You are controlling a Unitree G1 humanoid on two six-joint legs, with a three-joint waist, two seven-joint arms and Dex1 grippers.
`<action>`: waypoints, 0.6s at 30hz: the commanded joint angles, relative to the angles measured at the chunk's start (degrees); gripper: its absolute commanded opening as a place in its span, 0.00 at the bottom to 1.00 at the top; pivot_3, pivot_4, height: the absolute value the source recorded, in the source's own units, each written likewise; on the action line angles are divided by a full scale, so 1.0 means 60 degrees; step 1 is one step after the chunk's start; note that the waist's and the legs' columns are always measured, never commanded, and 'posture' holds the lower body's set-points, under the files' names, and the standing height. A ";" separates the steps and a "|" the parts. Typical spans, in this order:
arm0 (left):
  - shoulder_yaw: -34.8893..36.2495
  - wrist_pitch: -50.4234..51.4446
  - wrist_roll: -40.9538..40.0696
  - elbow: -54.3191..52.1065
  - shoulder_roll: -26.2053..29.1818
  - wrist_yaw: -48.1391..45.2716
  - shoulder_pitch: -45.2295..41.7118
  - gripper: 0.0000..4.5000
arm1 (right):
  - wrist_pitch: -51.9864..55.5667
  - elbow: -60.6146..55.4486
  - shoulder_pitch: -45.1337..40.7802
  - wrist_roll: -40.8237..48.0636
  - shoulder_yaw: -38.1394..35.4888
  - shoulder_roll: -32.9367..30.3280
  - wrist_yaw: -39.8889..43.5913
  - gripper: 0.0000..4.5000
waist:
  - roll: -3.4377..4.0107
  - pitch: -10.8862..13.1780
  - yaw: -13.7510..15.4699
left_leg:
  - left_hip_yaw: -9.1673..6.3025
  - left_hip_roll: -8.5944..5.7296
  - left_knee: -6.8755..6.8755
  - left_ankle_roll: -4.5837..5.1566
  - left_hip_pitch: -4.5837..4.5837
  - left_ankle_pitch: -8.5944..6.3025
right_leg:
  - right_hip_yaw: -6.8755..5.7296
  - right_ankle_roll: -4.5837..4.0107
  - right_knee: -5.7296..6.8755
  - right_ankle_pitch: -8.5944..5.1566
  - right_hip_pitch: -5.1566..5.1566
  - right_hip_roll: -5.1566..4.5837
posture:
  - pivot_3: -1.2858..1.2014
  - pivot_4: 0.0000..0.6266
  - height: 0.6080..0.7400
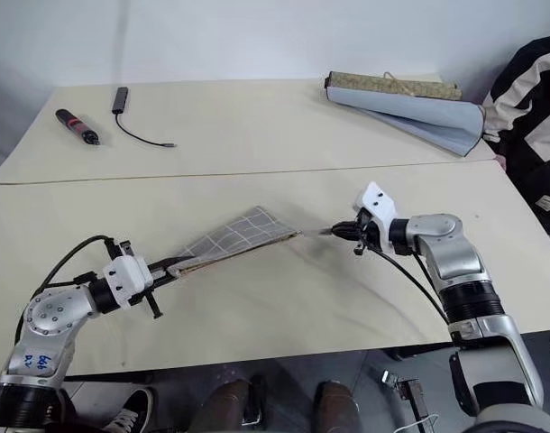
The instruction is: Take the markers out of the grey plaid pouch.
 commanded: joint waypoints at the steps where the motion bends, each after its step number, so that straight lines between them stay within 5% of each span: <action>1: 0.0242 0.0463 -0.0467 -0.0485 -0.0060 0.0035 -0.0112 0.00 | 0.0556 -0.0616 -0.0307 0.0905 -0.0997 0.0232 -0.0141 0.36 | 0.0000 0.0000 -0.0001 | -0.0001 0.0000 0.0000 0.0000 0.0000 0.0000 | -0.0001 0.0000 0.0000 0.0000 0.0000 0.0002 | 0.52 0.24 1.00; 5: 0.0123 0.0581 -0.0408 -0.0614 -0.0056 -0.0032 -0.0190 0.00 | 0.0706 -0.1185 -0.0723 0.1609 -0.1690 0.0358 -0.0118 0.66 | 0.0002 0.0001 0.0004 | 0.0000 -0.0001 0.0000 0.0000 0.0000 -0.0001 | -0.0001 0.0000 0.0000 0.0000 0.0000 0.0006 | 0.52 0.24 1.00; 12: 0.0113 0.1105 -0.0586 -0.0881 -0.0406 0.0182 -0.0626 0.00 | 0.1972 -0.3793 -0.0657 0.2880 -0.1365 0.0873 0.0015 0.66 | 0.0002 0.0001 0.0006 | -0.0004 0.0004 -0.0003 -0.0004 -0.0001 -0.0005 | 0.0001 -0.0001 -0.0004 0.0000 -0.0001 -0.0001 | 0.52 0.24 1.00; 15: 0.0078 0.1113 -0.0465 -0.0903 -0.0457 0.0143 -0.0770 0.00 | 0.2250 -0.4526 -0.0385 0.2865 -0.0885 0.0742 0.0227 0.53 | 0.0001 0.0001 0.0011 | -0.0006 0.0004 -0.0002 -0.0004 -0.0002 -0.0005 | 0.0001 -0.0001 -0.0004 0.0000 -0.0001 -0.0002 | 0.52 0.24 1.00; 18: -0.0019 0.1161 -0.0429 -0.0998 -0.0525 0.0142 -0.0875 0.00 | 0.1670 -0.4666 -0.0203 0.2005 -0.0122 0.0587 0.0191 0.31 | 0.0000 0.0001 0.0040 | -0.0003 -0.0002 0.0000 -0.0004 -0.0002 -0.0015 | 0.0000 0.0000 -0.0006 0.0001 0.0002 0.0000 | 0.52 0.24 1.00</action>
